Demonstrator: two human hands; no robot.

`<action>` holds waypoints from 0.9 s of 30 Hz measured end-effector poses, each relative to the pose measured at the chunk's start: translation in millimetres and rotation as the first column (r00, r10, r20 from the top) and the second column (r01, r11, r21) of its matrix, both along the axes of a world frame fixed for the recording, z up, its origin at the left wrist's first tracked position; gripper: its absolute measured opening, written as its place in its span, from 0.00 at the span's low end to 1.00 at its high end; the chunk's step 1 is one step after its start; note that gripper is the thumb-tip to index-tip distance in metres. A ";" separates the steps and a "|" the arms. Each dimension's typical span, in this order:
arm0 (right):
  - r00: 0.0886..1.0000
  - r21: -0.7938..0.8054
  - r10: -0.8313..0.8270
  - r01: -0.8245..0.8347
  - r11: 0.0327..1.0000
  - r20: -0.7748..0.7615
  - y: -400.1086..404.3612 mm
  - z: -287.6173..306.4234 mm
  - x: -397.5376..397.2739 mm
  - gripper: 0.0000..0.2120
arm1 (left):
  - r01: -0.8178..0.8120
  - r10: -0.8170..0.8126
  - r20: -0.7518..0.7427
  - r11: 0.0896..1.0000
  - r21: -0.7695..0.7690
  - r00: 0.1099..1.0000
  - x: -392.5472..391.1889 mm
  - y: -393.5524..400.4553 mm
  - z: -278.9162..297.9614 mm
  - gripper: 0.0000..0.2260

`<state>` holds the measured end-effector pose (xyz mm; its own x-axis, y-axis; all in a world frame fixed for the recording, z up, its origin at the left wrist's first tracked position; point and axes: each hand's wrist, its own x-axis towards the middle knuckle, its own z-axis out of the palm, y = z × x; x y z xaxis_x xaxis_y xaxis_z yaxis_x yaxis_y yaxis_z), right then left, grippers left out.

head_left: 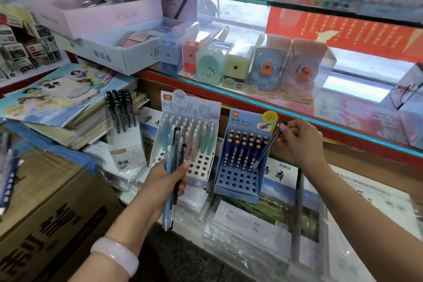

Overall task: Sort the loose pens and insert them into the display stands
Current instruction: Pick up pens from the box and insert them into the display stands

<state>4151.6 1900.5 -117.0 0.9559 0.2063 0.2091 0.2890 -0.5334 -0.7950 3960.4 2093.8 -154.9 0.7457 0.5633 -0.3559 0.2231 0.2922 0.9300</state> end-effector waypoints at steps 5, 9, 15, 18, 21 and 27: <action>0.996 0.074 0.073 -0.069 0.995 -0.048 14.4 -14.0 -8.6 0.06 | -0.082 0.082 0.007 0.996 -0.041 0.997 2.1 4.9 0.8 0.08; 0.965 0.205 0.253 -0.234 0.950 -0.074 62.9 -3.3 -28.1 0.04 | -0.232 0.243 0.077 0.964 -0.129 0.967 -0.3 20.5 6.3 0.06; 0.911 0.249 0.408 -0.408 0.878 0.053 151.7 22.1 -53.6 0.07 | -0.442 0.457 0.145 0.888 -0.127 0.877 -17.6 60.9 24.6 0.07; 0.891 0.220 0.444 -0.453 0.864 0.091 196.6 32.8 -56.5 0.03 | -0.522 0.532 0.161 0.847 -0.102 0.831 -29.2 86.1 30.1 0.07; 0.875 0.134 0.461 -0.480 0.867 0.150 240.0 32.7 -55.5 0.04 | -0.565 0.569 0.150 0.822 -0.072 0.809 -40.5 110.4 30.2 0.04; 0.835 -0.082 0.517 -0.511 0.856 0.188 300.6 17.5 -55.8 0.07 | -0.623 0.621 0.131 0.781 -0.029 0.773 -41.9 143.0 21.7 0.04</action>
